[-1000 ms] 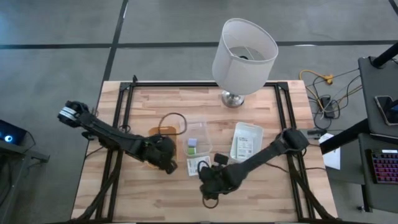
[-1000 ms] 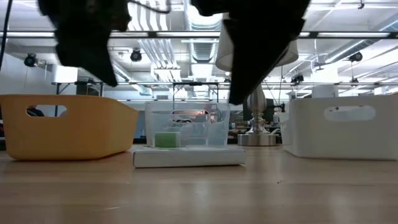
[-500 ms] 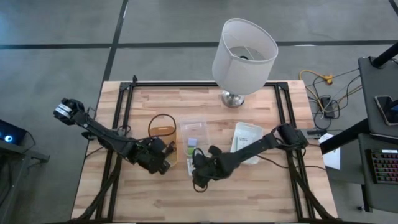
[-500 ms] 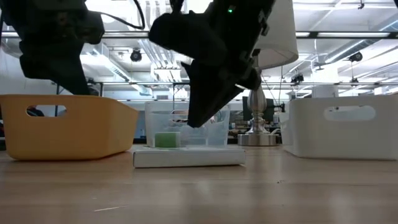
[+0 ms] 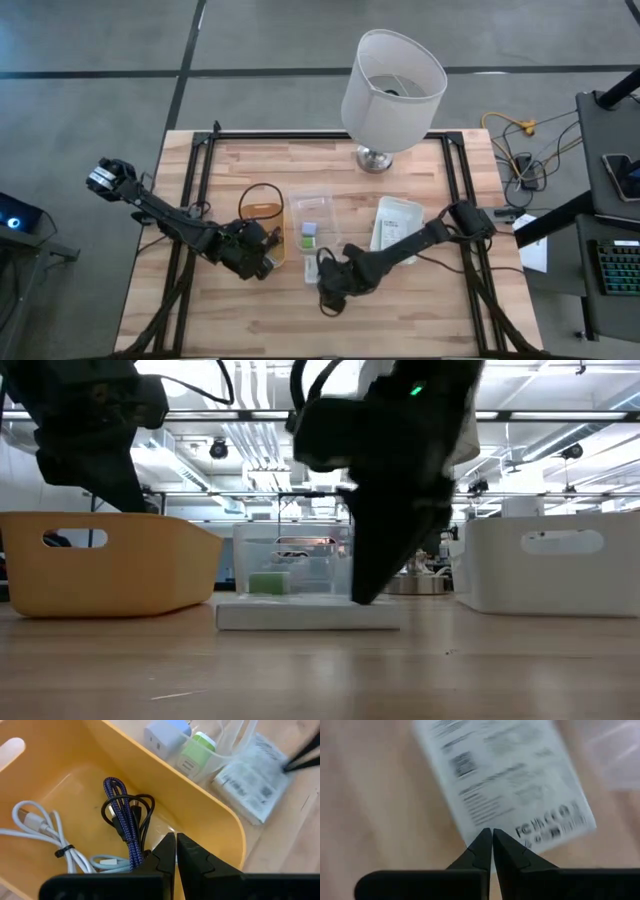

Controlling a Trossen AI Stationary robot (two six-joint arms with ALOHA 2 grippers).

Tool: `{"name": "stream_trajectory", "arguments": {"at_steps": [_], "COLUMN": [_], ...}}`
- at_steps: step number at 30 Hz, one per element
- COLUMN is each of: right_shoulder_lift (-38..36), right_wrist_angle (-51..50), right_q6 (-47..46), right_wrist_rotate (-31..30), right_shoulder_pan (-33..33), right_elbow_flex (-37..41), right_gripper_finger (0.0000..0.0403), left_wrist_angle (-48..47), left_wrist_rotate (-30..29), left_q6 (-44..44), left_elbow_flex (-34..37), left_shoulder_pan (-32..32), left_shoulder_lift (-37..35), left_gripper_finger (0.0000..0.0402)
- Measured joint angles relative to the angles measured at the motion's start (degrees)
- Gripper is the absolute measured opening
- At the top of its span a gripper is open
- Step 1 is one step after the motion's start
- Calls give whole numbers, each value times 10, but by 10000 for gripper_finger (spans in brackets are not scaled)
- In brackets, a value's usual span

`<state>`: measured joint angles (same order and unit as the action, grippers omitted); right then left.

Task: Pick and place items into bin
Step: Put the card reader box into the white bin

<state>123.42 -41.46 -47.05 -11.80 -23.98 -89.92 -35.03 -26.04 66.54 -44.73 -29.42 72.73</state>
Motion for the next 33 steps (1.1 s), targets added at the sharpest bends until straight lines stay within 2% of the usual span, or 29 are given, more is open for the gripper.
{"name": "stream_trajectory", "arguments": {"at_steps": [4, 14, 16, 21, 27, 30, 33], "right_shoulder_lift": [0, -33, -43, -75, -110, -116, -114], "right_wrist_angle": [-1, -6, -19, -71, -164, -207, -192], "right_q6": [6, -23, -23, -78, -175, -233, -236], "right_wrist_rotate": [47, 63, 50, -49, -127, -120, -86], "right_shoulder_pan": [-28, -93, -105, -128, -127, -117, -108], "right_elbow_flex": [-5, -11, -12, -13, -13, -12, -7], "right_gripper_finger": [8, 8, 8, 8, 8, 8, 8], "left_wrist_angle": [0, 12, 31, 108, 252, 317, 351], "left_wrist_rotate": [-5, -6, -6, -6, 24, 54, 78], "left_q6": [0, 1, 1, 0, -90, -100, -99], "left_elbow_flex": [0, -1, -1, -1, -1, -2, -2], "left_shoulder_pan": [0, 1, 1, 0, 1, 1, 1], "left_shoulder_lift": [0, 0, 0, 3, 3, 6, 25], "left_gripper_finger": [0, 0, 0, 0, 0, 0, 0]}}
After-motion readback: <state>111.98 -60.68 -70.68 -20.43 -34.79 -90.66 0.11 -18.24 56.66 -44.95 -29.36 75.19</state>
